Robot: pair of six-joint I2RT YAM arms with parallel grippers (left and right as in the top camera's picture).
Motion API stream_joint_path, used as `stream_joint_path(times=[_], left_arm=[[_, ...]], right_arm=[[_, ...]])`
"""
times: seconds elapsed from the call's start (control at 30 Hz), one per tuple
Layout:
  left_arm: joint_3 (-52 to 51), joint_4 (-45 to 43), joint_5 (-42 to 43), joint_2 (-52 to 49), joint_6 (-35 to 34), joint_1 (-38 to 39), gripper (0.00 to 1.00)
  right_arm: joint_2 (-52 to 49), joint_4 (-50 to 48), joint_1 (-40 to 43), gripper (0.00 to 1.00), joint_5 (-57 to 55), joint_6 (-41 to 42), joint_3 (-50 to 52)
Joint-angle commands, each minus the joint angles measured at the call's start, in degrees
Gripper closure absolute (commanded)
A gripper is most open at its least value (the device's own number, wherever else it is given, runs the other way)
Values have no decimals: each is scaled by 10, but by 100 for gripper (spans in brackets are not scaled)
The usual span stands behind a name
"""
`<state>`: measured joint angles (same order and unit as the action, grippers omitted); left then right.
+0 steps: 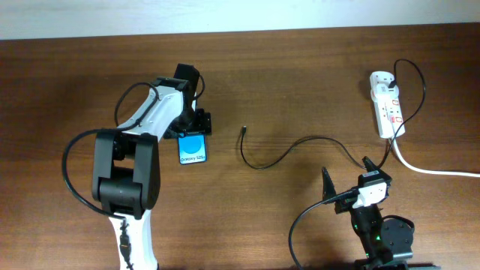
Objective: Plug charger to phone and switch on socket
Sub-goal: 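Lift the phone with the left gripper and tilt it upright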
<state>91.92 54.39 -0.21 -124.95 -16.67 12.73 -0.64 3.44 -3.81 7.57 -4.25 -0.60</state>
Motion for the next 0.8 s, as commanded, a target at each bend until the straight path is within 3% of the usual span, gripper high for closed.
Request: stream_joint_path(times=[0.0, 0.07, 0.17, 0.23, 0.77], left_arm=[[-4, 2, 22, -9, -36, 0, 13], [-4, -4, 22, -9, -37, 0, 12], [-4, -14, 22, -9, -59, 0, 2], [-4, -14, 21, -9, -58, 0, 2], [-4, -19, -2, -9, -58, -1, 22]], right_arm=[[5, 2, -3, 2, 8, 6, 3], [5, 2, -3, 2, 8, 6, 3], [5, 2, -3, 2, 8, 6, 3], [5, 2, -3, 1, 8, 6, 3], [4, 2, -3, 2, 8, 6, 3]])
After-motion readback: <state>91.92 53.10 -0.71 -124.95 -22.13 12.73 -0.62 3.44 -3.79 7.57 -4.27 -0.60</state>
